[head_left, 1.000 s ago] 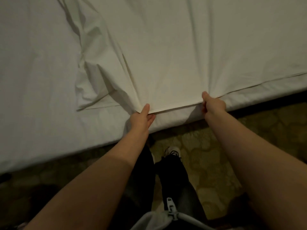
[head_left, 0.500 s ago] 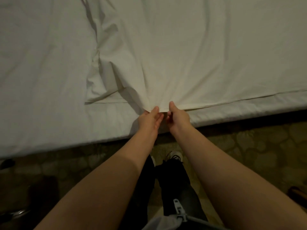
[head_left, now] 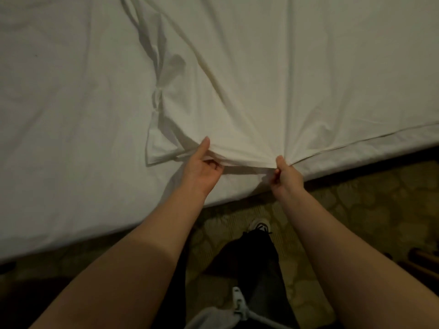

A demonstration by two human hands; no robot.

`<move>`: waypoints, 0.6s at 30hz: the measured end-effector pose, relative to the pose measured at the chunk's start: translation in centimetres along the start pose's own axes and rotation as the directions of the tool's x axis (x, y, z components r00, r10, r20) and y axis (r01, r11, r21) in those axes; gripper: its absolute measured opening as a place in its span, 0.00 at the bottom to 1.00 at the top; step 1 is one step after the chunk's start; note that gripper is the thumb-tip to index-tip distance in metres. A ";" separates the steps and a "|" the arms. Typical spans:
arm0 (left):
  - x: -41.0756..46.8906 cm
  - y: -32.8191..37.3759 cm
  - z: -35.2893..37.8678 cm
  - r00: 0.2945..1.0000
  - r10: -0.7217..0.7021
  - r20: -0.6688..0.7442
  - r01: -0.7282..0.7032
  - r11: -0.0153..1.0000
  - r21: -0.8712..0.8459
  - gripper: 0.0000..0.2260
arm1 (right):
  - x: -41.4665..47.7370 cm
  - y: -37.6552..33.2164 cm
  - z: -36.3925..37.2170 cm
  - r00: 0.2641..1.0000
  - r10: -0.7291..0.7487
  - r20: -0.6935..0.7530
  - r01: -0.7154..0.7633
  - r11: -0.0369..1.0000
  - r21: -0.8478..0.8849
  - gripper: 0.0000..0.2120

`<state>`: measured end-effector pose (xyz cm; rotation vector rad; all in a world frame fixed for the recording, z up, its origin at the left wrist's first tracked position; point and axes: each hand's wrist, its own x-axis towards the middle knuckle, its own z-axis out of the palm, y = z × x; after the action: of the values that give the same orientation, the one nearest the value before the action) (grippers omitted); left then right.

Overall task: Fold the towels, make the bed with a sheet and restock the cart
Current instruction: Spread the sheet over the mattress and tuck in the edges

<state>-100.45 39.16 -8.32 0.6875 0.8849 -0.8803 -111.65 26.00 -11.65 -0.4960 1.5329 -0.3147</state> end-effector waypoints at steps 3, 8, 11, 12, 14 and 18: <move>-1.4 0.8 -1.1 0.995 -0.095 0.030 0.093 0.994 0.065 0.02 | -0.5 0.2 0.5 0.997 -0.023 -0.071 0.023 1.000 0.001 0.09; -2.4 0.9 -3.3 0.989 -0.145 -0.010 0.145 0.976 0.164 0.06 | -0.7 0.9 0.7 0.992 -0.050 -0.112 0.047 0.998 -0.034 0.09; -2.2 1.2 -4.1 0.992 -0.126 -0.019 0.127 0.985 0.114 0.05 | -0.6 1.0 1.0 0.994 -0.046 -0.100 0.044 0.999 -0.025 0.09; -2.1 1.2 -4.1 0.992 -0.120 -0.027 0.122 0.989 0.085 0.04 | -0.5 1.0 1.0 0.994 -0.042 -0.099 0.040 0.999 -0.026 0.09; -2.0 1.3 -4.1 0.994 -0.103 -0.045 0.104 0.994 0.021 0.04 | -0.2 1.0 0.8 0.995 -0.040 -0.096 0.037 0.999 -0.036 0.09; -1.7 1.9 -4.0 0.999 -0.031 -0.010 0.029 0.988 -0.151 0.06 | 0.8 0.7 0.3 0.993 -0.059 -0.104 0.048 0.994 -0.101 0.11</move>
<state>-100.79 43.89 -8.42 0.5503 0.9645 -0.8275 -111.42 26.24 -12.65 -0.6065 1.6470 -0.3124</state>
